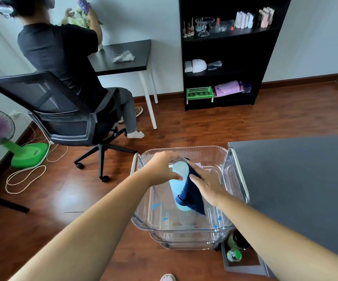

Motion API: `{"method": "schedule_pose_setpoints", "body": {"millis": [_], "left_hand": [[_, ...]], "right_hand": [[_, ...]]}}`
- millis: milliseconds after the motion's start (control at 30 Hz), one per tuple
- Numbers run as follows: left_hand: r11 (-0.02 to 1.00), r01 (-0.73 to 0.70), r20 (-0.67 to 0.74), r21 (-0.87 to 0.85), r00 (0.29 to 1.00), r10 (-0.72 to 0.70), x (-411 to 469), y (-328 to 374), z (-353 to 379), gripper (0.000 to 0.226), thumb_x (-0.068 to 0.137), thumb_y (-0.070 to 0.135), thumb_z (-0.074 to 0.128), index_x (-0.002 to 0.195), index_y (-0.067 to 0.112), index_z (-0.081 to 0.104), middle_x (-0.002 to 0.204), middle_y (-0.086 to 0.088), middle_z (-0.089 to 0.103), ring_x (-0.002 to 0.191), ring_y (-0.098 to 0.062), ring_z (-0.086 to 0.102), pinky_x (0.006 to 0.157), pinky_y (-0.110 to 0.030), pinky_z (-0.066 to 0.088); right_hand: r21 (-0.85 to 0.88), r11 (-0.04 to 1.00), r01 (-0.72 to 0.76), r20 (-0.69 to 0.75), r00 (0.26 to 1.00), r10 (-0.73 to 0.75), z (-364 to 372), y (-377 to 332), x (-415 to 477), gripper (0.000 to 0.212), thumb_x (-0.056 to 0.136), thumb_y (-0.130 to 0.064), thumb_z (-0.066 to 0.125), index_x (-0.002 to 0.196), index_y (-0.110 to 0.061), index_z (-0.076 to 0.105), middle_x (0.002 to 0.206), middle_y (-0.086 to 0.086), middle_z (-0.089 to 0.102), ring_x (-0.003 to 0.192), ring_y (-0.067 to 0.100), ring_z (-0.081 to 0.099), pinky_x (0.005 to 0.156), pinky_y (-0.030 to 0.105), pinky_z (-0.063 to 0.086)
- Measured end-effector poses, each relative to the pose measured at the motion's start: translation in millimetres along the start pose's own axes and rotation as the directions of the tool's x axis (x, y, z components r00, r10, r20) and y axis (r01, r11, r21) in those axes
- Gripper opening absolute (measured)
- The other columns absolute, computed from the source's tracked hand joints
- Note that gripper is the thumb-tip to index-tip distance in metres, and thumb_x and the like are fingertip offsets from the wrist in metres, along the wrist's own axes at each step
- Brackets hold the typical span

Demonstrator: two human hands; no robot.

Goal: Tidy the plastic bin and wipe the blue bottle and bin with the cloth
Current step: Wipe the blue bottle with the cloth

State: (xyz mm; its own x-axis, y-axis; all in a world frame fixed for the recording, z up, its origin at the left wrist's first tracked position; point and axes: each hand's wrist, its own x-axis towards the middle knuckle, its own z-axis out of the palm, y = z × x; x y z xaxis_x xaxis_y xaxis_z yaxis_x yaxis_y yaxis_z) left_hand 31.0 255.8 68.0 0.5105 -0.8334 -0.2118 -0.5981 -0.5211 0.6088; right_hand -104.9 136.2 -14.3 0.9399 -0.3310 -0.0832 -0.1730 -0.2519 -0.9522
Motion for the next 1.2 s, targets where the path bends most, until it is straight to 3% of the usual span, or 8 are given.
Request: {"method": "schedule_pose_setpoints", "body": {"millis": [167,333,433,600,800,900,1000,1200], "left_hand": [[0.999,0.019,-0.032,-0.026,0.999,-0.02,-6.4,0.0,6.8,0.058,0.072,0.023,0.081,0.126,0.021,0.06,0.124,0.004,0.062,0.112,-0.01,0.056,0.091,-0.021,0.044],[0.996,0.083,-0.241,0.014,0.968,-0.077,-14.0,-0.1,23.2,0.044,0.064,0.038,0.084,0.097,0.021,0.061,0.1,0.004,0.061,0.093,-0.012,0.055,0.074,-0.022,0.044],[0.997,0.072,-0.205,0.041,0.977,-0.062,-10.2,1.1,19.9,0.047,0.065,0.037,0.084,0.102,0.018,0.063,0.101,0.003,0.062,0.093,-0.013,0.056,0.076,-0.023,0.046],[0.997,0.034,-0.083,0.066,0.996,-0.029,-2.4,1.9,8.7,0.057,0.066,0.03,0.086,0.117,0.016,0.065,0.114,0.0,0.064,0.101,-0.012,0.057,0.085,-0.024,0.048],[0.998,0.017,-0.062,0.064,0.998,-0.013,-3.5,0.0,6.5,0.055,0.071,0.023,0.083,0.122,0.022,0.062,0.124,0.001,0.061,0.112,-0.016,0.056,0.093,-0.028,0.046],[0.998,0.022,-0.049,0.053,0.999,-0.019,-7.4,-3.3,8.1,0.055,0.071,0.026,0.082,0.122,0.024,0.061,0.126,0.003,0.059,0.112,-0.012,0.055,0.09,-0.024,0.046],[0.996,0.074,-0.152,0.05,0.986,-0.065,-9.8,-0.9,15.8,0.059,0.065,0.044,0.081,0.117,0.025,0.061,0.113,0.007,0.057,0.1,-0.009,0.055,0.078,-0.021,0.045],[0.977,0.158,-0.244,0.14,0.962,-0.121,-8.0,6.0,20.0,0.043,0.066,0.053,0.078,0.076,0.022,0.049,0.078,0.007,0.054,0.07,-0.009,0.049,0.052,-0.021,0.035]], "right_hand": [[-0.309,0.945,0.103,-0.198,0.965,-0.17,4.6,3.3,-17.1,0.045,0.095,-0.02,0.054,0.139,-0.025,0.047,0.127,-0.002,0.062,0.109,-0.005,0.049,0.095,0.0,0.031],[-0.412,0.884,0.22,-0.348,0.859,-0.375,16.2,6.7,-26.7,0.036,0.088,-0.005,0.064,0.124,-0.007,0.062,0.113,0.009,0.068,0.099,0.023,0.064,0.088,0.029,0.051],[-0.321,0.937,0.139,-0.265,0.936,-0.23,7.0,0.2,-13.9,0.034,0.093,-0.013,0.056,0.127,-0.02,0.061,0.12,-0.001,0.065,0.109,0.016,0.058,0.092,0.017,0.04],[-0.25,0.968,-0.015,-0.107,0.994,-0.012,-10.7,-9.3,4.9,0.037,0.095,-0.02,0.05,0.128,-0.034,0.058,0.126,-0.009,0.064,0.119,0.012,0.056,0.104,0.031,0.042],[-0.219,0.964,0.149,-0.337,0.916,-0.218,16.2,3.5,-36.2,0.034,0.092,-0.007,0.058,0.124,-0.016,0.063,0.124,-0.013,0.058,0.115,0.001,0.053,0.102,0.016,0.04],[-0.203,0.972,0.115,-0.431,0.881,-0.194,5.4,-3.4,-34.2,0.025,0.094,-0.009,0.053,0.112,-0.017,0.069,0.101,-0.007,0.069,0.094,0.011,0.064,0.082,0.028,0.051],[-0.187,0.98,0.067,-0.555,0.816,-0.162,-10.6,-19.9,-21.3,0.023,0.095,-0.017,0.05,0.107,-0.024,0.068,0.089,-0.013,0.068,0.081,0.005,0.061,0.07,0.014,0.043],[-0.136,0.985,0.105,-0.272,0.952,-0.139,6.7,-16.6,-22.6,0.034,0.096,-0.009,0.05,0.127,-0.015,0.061,0.131,-0.004,0.061,0.122,0.009,0.054,0.108,0.026,0.038]]}}
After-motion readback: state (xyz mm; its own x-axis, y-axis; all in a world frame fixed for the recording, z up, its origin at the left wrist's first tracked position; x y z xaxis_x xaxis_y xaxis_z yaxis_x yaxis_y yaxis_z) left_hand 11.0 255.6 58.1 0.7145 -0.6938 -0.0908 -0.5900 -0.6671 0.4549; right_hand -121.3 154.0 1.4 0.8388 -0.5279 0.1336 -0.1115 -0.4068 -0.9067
